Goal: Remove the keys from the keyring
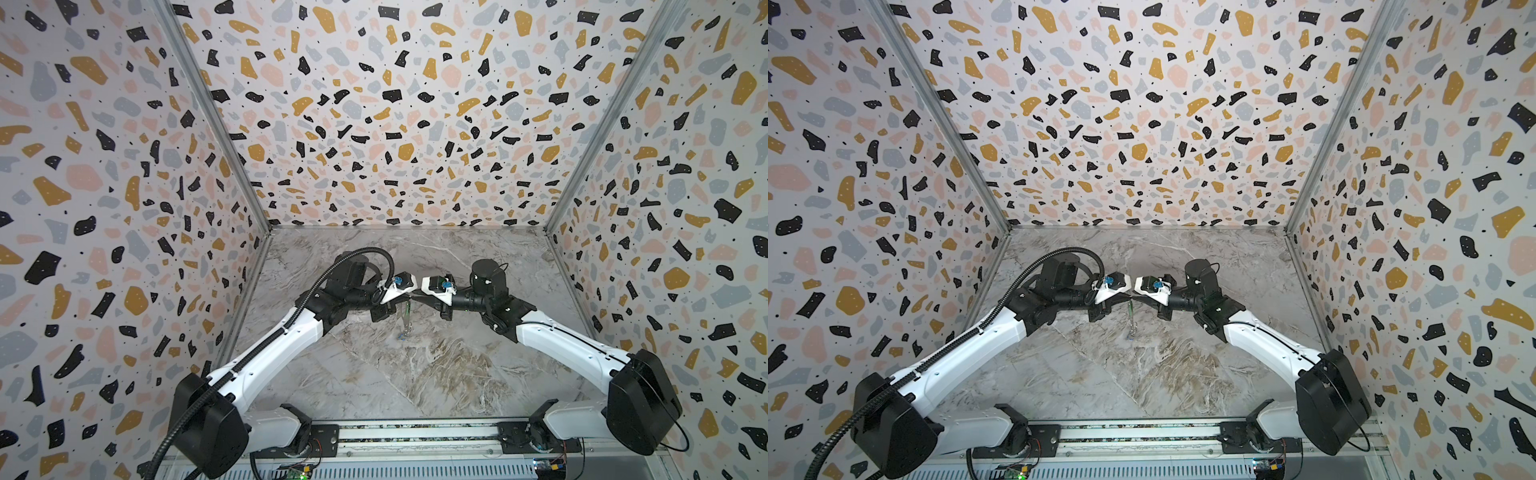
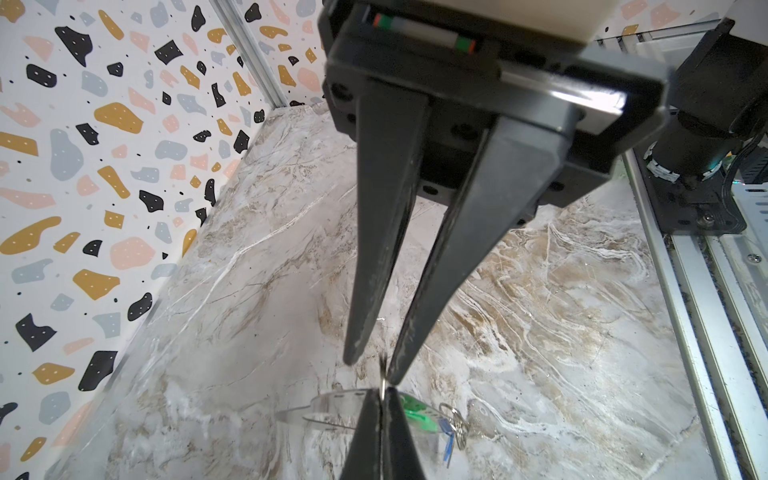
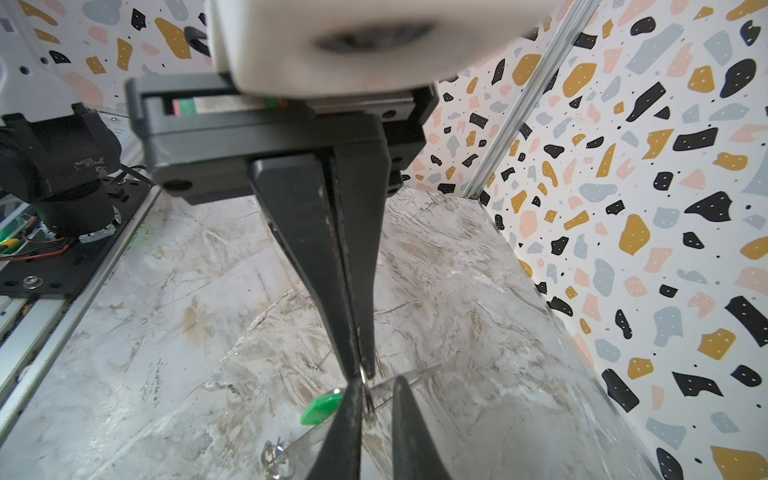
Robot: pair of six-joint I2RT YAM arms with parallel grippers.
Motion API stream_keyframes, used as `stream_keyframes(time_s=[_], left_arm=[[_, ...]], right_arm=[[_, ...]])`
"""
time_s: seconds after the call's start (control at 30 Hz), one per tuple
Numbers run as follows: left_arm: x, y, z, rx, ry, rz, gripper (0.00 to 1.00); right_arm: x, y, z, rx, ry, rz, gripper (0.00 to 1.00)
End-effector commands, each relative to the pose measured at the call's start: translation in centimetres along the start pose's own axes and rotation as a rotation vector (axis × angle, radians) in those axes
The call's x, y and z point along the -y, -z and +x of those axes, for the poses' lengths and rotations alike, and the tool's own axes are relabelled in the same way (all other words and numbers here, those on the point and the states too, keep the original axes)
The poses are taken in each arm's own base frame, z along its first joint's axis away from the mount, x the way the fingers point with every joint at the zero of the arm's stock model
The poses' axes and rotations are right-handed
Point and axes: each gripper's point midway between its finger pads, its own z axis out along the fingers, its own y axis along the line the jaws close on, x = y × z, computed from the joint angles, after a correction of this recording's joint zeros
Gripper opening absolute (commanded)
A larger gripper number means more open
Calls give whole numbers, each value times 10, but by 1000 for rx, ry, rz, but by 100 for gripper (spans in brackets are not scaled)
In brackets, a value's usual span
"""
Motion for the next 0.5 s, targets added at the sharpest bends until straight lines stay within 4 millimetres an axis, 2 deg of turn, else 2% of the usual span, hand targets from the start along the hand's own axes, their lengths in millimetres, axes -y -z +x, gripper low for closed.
stream_keyframes(time_s=[0.0, 0.23, 0.47], left_arm=[[-4, 4, -18, 40, -48, -13, 0], [-3, 4, -17, 41, -48, -7, 0], [-1, 4, -19, 50, -54, 0, 0]], right_arm=[[-4, 1, -3, 12, -14, -20, 15], [-6, 1, 2, -4, -30, -30, 10], [-9, -1, 5, -11, -41, -48, 10]])
